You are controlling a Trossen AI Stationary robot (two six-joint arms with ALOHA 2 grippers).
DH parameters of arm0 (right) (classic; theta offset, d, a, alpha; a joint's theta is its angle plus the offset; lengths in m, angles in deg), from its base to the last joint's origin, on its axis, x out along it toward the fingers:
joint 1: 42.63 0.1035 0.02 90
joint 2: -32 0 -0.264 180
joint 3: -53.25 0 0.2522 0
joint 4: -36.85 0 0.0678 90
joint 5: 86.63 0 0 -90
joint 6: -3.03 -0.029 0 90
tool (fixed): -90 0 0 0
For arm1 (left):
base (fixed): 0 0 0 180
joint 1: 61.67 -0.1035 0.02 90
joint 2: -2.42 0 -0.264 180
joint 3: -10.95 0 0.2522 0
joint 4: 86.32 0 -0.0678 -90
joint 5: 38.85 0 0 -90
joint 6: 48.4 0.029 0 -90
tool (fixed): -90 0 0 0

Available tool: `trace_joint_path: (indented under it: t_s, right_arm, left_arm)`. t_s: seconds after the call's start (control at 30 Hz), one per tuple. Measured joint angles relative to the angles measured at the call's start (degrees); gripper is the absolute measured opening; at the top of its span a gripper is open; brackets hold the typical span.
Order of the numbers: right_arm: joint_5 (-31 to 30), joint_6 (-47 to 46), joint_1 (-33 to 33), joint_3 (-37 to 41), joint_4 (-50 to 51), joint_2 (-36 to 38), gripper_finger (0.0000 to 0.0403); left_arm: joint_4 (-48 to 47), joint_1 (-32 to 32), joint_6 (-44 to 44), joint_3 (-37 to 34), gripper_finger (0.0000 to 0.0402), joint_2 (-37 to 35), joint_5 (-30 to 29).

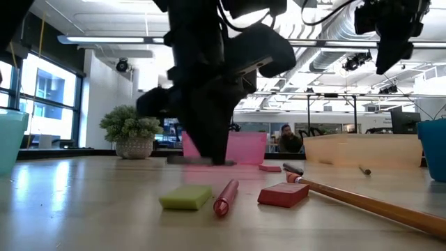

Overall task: Sort crayons/erasers/pens/pencils in bins
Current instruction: Put the gray crayon into the orange bin

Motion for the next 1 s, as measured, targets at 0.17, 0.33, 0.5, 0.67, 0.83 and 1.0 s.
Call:
trace_joint_path:
  t_s: [0.17, 0.33, 0.5, 0.67, 0.83, 1.0]
  right_arm:
    - [1.1, -0.4, 0.0, 0.2, -0.2, 0.5, 0.0126]
    - [1.2, -0.4, 0.0, 0.2, -1.1, 0.6, 0.0126]
    - [2.9, -0.3, 0.0, 0.2, -3.0, 0.7, 0.0126]
    - [6.8, -0.3, 0.0, 0.2, -5.9, 1.1, 0.0126]
    - [9.7, -0.4, 0.0, 0.2, -8.0, 2.4, 0.0126]
    - [11.5, -3.4, 0.0, 0.1, -11.3, 3.8, 0.0126]
  left_arm:
    - [0.5, -3.4, 5.4, 0.0, 0.0010, -2.5, -0.1]
    - [1.9, -6.9, 10.8, 0.1, 0.0010, -4.8, -0.1]
    - [5.7, -10.4, 15.8, 0.1, 0.0010, -6.9, 0.3]
    - [12.2, -13.9, 20.2, 0.1, 0.0010, -7.4, 4.8]
    - [19.1, -16.9, 24.1, 0.1, 0.0010, -7.4, 9.8]
    - [27.5, -19.4, 26.1, 0.1, 0.0010, -7.4, 15.1]
